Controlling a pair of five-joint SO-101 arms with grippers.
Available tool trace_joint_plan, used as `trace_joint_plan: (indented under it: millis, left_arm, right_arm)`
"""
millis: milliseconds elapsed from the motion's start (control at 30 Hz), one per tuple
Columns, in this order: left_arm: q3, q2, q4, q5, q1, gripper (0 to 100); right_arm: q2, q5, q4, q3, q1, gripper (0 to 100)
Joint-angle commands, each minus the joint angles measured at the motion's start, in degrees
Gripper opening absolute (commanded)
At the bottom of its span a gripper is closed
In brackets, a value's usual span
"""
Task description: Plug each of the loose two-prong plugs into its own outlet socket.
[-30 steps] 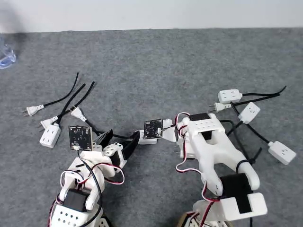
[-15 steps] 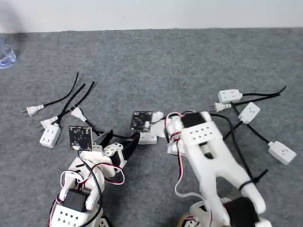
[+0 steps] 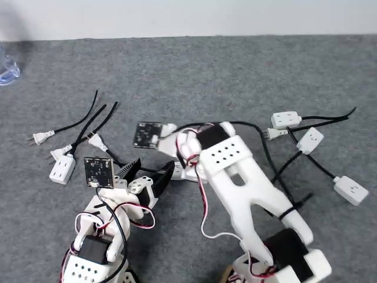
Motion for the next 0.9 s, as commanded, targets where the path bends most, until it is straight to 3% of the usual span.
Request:
trace_joint_plan:
  millis: [0,533,867]
  left_arm:
    - [-0.66,-0.44,-1.49,0.18,0.53,29]
    - [-0.66,-0.35,-1.32,0.18,0.53,29]
    - [-0.66,-0.35,-1.32,0.18,0.53,29]
  right_arm:
    - [-0.57,-1.85,3.47,-7.91,-3.21,0.8]
    - [-1.19,-3.52,20.79,-23.38,-7.43,0.9]
    - [-0.66,-4.75,21.23,-25.05,-8.84,0.9]
